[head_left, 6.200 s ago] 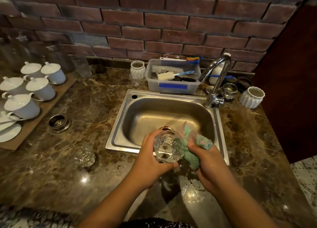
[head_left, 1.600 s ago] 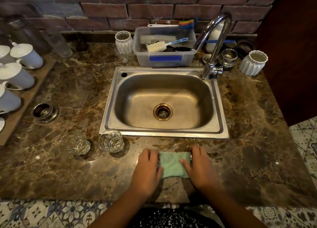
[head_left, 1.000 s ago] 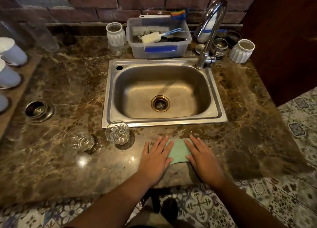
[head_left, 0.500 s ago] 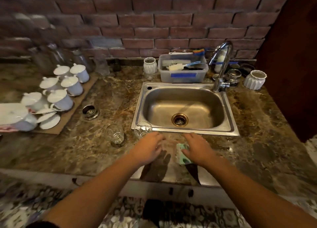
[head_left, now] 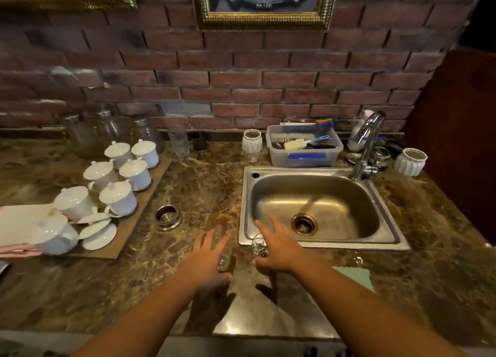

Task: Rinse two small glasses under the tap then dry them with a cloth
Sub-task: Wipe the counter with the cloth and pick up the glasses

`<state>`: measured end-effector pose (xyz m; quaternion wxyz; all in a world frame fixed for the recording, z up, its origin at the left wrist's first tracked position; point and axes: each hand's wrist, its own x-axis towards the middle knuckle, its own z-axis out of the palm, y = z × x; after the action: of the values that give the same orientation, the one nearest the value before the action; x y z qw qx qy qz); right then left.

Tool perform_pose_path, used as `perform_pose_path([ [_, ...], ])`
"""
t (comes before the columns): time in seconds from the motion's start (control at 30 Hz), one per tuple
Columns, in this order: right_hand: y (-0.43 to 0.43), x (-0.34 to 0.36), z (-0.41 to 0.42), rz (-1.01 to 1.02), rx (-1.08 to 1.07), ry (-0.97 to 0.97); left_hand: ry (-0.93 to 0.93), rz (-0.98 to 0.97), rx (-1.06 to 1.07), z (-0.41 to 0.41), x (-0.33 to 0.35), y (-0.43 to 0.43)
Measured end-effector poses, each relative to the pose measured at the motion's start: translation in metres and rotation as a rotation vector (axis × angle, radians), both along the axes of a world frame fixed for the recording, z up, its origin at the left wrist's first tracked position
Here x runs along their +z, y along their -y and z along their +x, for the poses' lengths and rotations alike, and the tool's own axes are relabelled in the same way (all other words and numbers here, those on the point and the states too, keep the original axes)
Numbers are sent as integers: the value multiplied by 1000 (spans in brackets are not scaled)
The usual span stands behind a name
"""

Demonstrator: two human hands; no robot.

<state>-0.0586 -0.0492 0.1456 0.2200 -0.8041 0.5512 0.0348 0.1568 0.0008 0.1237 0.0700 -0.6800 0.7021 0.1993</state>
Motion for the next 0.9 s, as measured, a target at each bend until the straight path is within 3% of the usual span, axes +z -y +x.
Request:
perform_pose_path([
  [0.23, -8, -16, 35, 58, -73, -108, -10, 8, -124, 19, -19, 12],
  [0.53, 10, -22, 37, 79, -184, -139, -14, 4, -102, 3, -14, 32],
  [0.73, 15, -16, 34, 72, -97, -98, -107, 9, 22, 16, -8, 29],
  [0.9, 24, 5, 73, 99, 141, -98, -129, 8, 187, 54, 14, -5],
])
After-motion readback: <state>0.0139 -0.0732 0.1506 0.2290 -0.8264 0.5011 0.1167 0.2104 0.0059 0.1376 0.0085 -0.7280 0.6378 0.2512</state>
